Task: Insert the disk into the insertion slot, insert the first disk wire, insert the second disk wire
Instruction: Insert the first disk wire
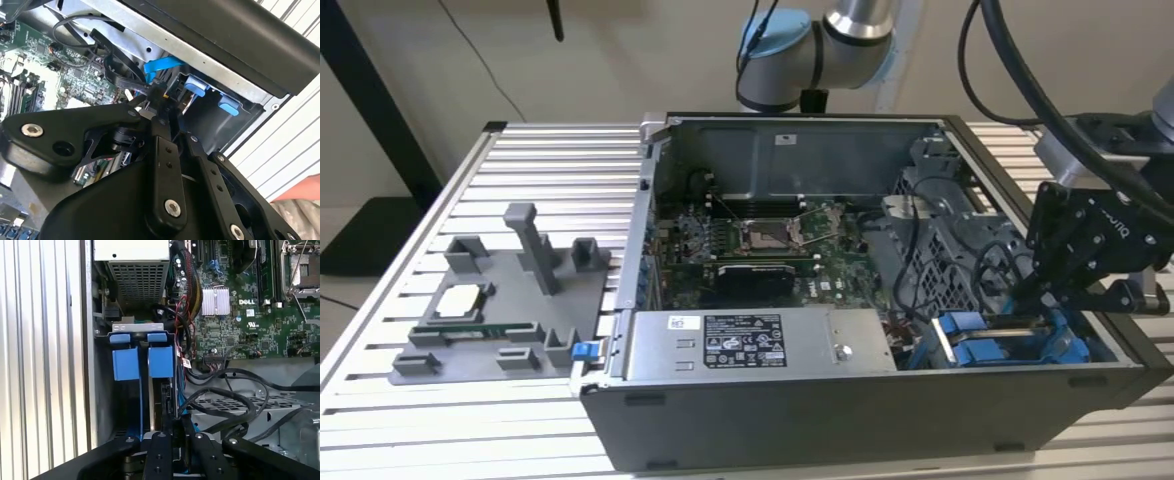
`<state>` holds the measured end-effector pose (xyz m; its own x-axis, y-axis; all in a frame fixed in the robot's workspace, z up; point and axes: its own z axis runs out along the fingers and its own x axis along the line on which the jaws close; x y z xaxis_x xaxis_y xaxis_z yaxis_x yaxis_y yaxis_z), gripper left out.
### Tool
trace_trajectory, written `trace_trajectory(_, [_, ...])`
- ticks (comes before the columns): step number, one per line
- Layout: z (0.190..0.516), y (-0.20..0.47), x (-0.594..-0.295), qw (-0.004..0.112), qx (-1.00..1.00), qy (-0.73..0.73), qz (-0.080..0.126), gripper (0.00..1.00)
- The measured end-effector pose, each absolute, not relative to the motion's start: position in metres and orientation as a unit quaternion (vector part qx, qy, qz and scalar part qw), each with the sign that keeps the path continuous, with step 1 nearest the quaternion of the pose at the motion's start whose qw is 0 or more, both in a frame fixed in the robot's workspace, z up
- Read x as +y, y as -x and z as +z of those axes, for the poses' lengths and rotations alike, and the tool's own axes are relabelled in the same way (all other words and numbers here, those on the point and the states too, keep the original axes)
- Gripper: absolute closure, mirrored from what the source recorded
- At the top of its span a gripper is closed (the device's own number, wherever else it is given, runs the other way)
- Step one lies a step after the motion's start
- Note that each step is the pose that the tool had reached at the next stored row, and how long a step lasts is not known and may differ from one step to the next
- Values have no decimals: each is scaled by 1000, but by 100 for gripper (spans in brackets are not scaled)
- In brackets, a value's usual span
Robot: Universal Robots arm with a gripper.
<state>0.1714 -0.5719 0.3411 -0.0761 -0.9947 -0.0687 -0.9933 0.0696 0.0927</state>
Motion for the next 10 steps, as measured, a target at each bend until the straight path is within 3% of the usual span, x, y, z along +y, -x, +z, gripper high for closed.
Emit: trace_trajectory(10, [342,-171,-573,6,-734,-677,-58,100])
